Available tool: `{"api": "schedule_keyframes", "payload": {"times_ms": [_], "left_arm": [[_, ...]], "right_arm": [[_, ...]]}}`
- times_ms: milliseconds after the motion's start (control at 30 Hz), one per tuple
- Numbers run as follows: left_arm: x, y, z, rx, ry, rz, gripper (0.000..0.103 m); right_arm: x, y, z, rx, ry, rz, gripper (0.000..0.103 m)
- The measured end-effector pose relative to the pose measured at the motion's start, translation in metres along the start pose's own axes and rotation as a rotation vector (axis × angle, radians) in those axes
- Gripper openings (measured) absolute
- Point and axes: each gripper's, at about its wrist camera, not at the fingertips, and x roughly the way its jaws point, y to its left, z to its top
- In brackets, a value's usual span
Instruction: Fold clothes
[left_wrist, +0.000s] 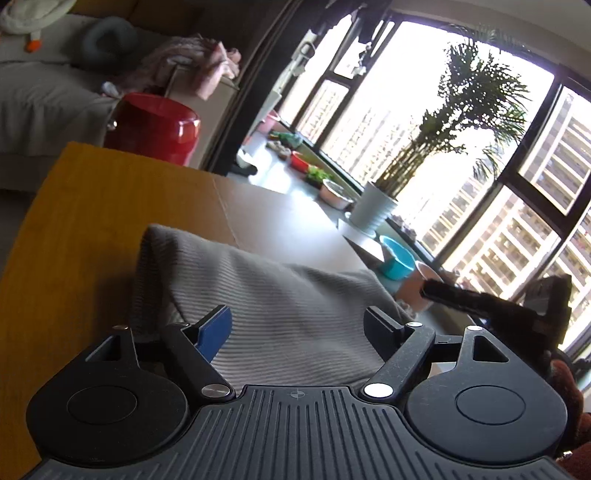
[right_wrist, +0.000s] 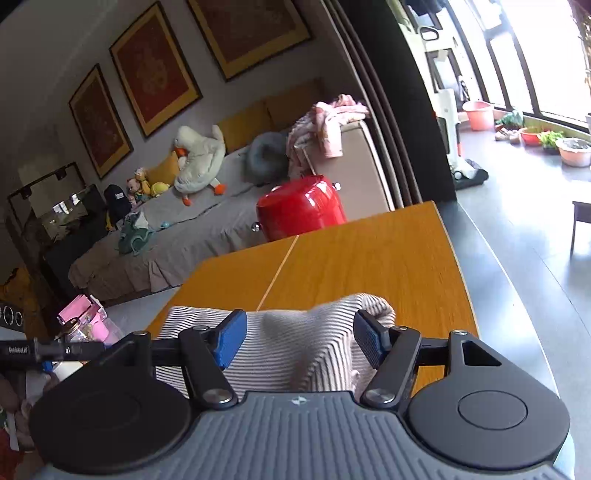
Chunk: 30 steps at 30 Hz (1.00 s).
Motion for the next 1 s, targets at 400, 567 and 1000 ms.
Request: {"api": "schedule_keyframes", "payload": {"times_ms": [400, 567, 1000], "left_arm": [[0.059, 0.026, -0.003, -0.055, 0.096, -0.001, 0.094], [0.085, 0.036, 0.016, -0.083, 0.053, 0.012, 0.099], [0.087, 0.029, 0.039, -0.091, 0.026, 0.065, 0.103]], "right_arm": [[0.043, 0.009, -0.032, -0.070, 0.073, 0.037, 0.069], [0.028, 0.021, -0.048, -0.072, 0.070, 0.051, 0.082], [0.008, 0.061, -0.063, -0.181, 0.082, 0.101, 0.103]]}}
